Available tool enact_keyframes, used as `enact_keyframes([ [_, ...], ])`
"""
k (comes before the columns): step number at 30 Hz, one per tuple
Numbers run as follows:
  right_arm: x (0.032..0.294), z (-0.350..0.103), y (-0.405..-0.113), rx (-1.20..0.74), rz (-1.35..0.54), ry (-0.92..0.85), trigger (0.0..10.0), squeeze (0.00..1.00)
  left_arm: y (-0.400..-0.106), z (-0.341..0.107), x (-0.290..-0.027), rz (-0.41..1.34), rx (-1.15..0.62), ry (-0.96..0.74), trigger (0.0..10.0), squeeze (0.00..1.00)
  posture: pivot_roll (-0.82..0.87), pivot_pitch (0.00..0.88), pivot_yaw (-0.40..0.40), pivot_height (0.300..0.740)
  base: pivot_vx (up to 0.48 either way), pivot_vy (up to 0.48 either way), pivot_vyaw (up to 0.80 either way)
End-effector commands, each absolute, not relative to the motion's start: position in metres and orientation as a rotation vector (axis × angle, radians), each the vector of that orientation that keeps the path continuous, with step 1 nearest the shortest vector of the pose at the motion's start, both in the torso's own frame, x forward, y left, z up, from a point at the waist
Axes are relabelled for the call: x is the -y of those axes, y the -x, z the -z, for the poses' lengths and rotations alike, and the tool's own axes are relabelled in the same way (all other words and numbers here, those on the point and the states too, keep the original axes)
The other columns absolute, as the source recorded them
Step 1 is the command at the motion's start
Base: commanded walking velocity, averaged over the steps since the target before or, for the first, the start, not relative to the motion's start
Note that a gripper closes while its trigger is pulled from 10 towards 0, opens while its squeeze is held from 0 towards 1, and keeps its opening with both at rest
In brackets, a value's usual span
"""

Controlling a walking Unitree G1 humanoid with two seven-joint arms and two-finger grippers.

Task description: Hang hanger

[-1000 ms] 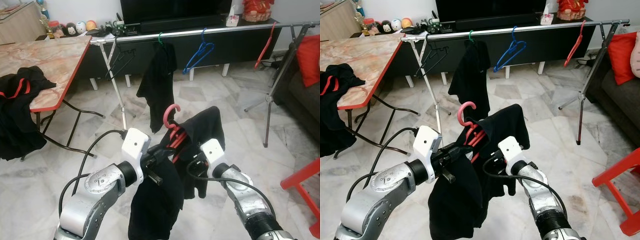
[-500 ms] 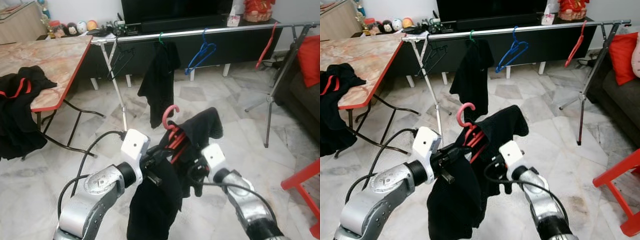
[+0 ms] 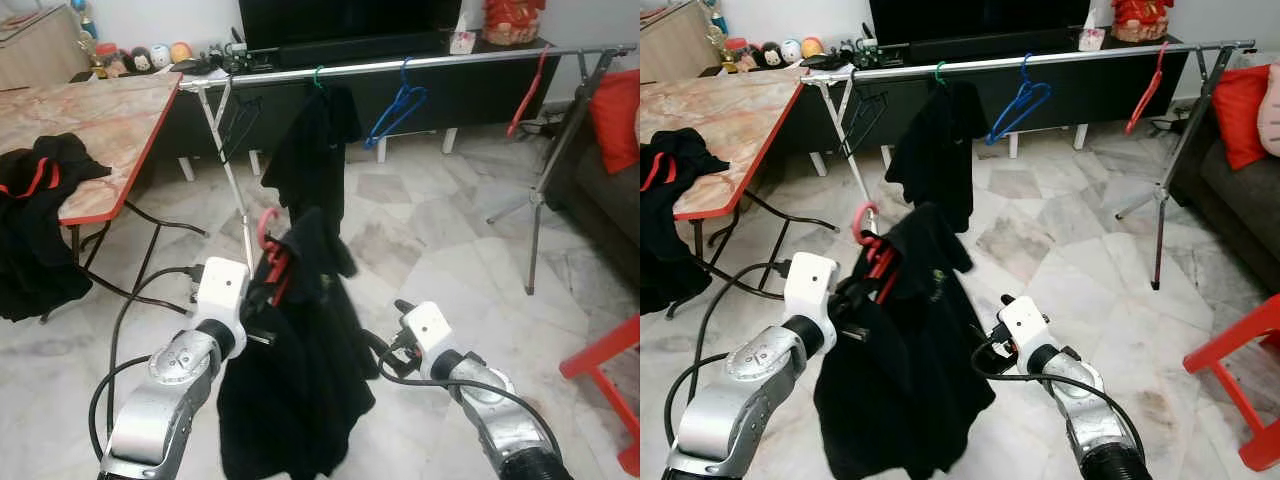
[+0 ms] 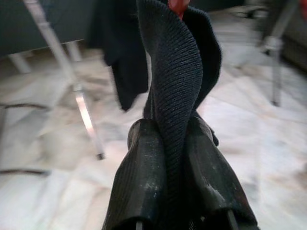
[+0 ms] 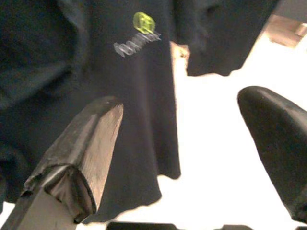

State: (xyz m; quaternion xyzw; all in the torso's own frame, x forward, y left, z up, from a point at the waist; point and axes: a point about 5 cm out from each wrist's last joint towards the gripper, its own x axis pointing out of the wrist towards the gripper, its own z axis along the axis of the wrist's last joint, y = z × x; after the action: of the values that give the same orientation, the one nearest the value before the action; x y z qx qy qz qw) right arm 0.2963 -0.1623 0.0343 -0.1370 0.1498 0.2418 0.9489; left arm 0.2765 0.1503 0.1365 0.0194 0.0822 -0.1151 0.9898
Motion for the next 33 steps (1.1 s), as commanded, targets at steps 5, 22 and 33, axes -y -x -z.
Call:
enact_keyframes([
  [5, 0.186, -0.005, -0.295, -0.485, -0.028, 0.046, 10.0, 0.79, -0.273, -0.140, -0.171, 0.114, -0.116, -0.025, 10.0, 0.00, -0.02, 0.000, 0.062, 0.740, 0.000, 0.000, 0.00],
  [22, 0.182, 0.020, -0.276, -0.609, 0.026, 0.047, 10.0, 1.00, -0.271, -0.138, -0.165, 0.123, -0.109, 0.000, 10.0, 0.00, -0.02, 0.000, 0.069, 0.740, 0.000, 0.000, 0.00],
  [33, 0.185, 0.025, -0.272, -0.633, 0.023, 0.051, 10.0, 1.00, -0.271, -0.138, -0.164, 0.134, -0.105, 0.006, 10.0, 0.00, -0.02, 0.000, 0.069, 0.740, 0.000, 0.000, 0.00],
])
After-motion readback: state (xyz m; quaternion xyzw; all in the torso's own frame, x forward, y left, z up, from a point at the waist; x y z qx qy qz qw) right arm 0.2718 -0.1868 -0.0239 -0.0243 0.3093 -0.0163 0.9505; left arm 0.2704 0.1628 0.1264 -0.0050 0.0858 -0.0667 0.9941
